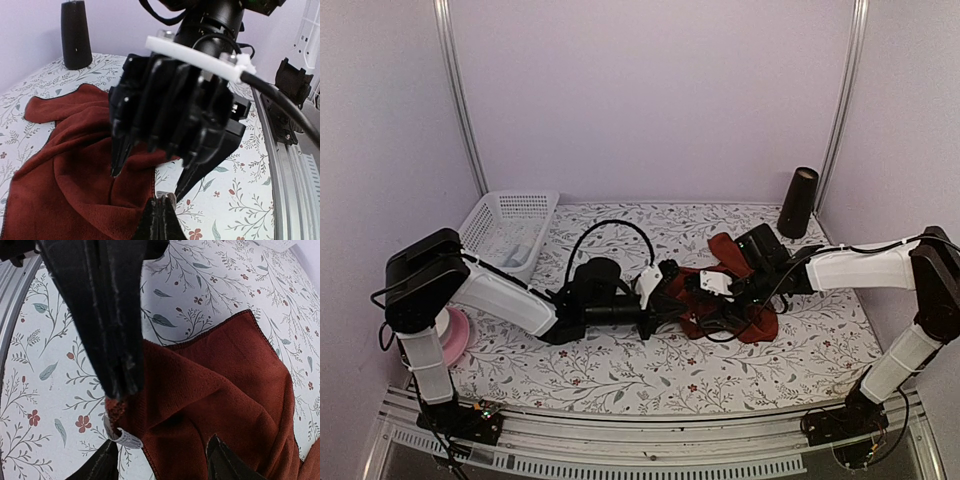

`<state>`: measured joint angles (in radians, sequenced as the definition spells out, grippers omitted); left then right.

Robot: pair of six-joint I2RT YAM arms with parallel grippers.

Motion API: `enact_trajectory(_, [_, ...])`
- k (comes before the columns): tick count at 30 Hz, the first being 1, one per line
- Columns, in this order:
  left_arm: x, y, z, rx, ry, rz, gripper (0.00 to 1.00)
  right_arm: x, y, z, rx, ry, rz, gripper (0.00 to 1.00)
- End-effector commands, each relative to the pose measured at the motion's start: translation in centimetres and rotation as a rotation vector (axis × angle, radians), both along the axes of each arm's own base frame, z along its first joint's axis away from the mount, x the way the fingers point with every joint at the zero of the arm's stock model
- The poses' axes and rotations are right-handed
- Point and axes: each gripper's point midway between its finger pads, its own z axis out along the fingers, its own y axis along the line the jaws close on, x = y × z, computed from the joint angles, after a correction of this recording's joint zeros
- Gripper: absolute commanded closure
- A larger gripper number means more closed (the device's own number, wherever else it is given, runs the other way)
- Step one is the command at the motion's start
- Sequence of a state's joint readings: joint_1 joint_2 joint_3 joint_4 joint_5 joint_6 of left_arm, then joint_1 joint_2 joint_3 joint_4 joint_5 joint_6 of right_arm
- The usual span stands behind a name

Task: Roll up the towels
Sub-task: Adjust the towel at the center of the board.

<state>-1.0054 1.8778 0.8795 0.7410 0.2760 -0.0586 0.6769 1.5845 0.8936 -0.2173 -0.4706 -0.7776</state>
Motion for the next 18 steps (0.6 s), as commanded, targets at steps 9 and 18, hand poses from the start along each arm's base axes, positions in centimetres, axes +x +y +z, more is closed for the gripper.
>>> enact_trajectory(9, [1.6,0.8,0.4,-0.03,0.009,0.07,1.0,-1.6,1.9,-0.7,-0.011,0.037,0.046,0.44])
enact_trajectory(18, [1.4,0.9,0.4,-0.038,0.007,0.06,1.0,-0.3,2.3,0.1,0.009,0.033,-0.029,0.88])
